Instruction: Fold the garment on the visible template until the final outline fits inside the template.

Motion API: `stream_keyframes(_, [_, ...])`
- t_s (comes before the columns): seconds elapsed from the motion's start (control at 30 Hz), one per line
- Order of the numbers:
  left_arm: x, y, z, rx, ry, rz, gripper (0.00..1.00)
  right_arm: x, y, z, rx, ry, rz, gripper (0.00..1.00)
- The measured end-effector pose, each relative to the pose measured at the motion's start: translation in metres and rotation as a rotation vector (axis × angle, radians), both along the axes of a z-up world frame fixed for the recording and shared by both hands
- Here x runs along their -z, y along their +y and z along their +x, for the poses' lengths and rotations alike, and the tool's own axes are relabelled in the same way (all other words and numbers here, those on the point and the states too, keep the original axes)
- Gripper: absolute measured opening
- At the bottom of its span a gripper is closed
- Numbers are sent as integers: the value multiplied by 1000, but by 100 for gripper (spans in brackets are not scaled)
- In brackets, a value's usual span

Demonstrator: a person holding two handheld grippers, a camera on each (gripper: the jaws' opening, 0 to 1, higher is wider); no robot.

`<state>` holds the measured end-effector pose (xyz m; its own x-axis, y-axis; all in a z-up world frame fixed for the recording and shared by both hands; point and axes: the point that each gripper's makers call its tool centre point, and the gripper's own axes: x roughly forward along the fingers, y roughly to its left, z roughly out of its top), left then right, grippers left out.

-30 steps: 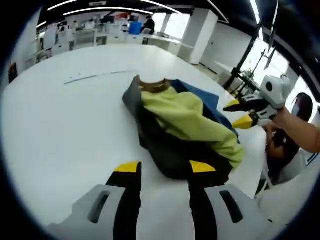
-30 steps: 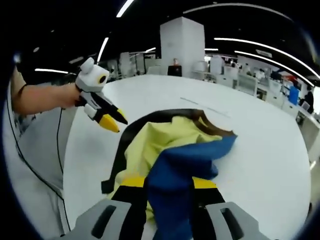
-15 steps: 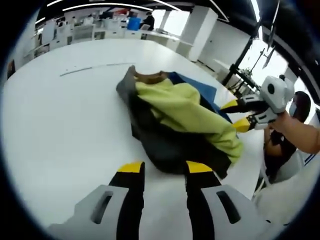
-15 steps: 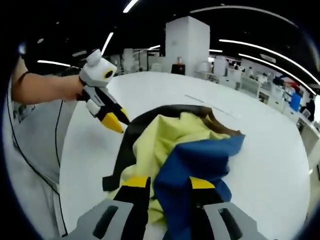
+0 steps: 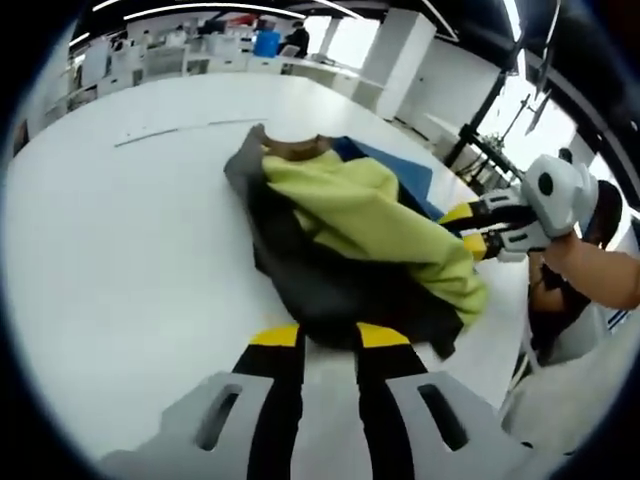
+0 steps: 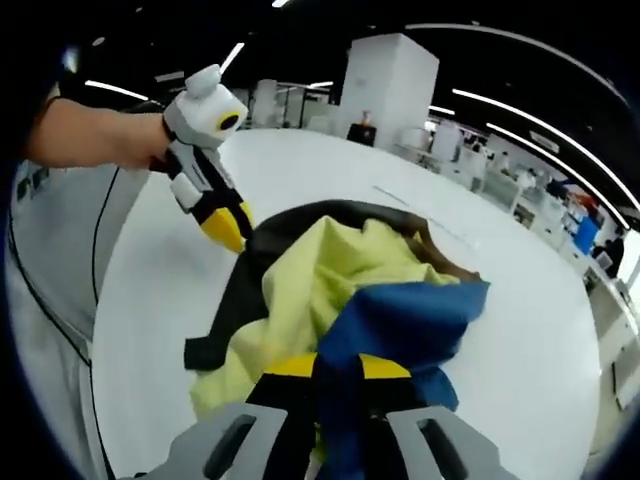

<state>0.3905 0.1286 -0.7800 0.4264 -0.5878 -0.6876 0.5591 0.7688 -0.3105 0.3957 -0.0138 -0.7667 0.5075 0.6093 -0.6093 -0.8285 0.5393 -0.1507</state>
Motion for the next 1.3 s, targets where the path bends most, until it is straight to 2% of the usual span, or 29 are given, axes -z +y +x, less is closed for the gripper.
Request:
stream_keyframes(0.13, [0, 0, 1, -1, 5, -12, 0, -1, -3, 1, 0, -2, 1, 0])
stream_keyframes(0.73, [-5, 4, 4, 3, -19, -14, 0, -15, -24, 12, 52, 5, 53, 0])
stream_keyframes(0.9, [-8, 9, 5, -4, -23, -17, 0, -18, -35, 18, 78, 5, 60, 0])
stream_keyframes(1.13, [-10, 20, 7, -15, -21, -10, 0, -22, -53, 23, 124, 38, 93, 0])
stream_keyframes(1.3, [-15, 31, 11, -30, -33, -4, 0, -26, -70, 31, 161, 34, 95, 0])
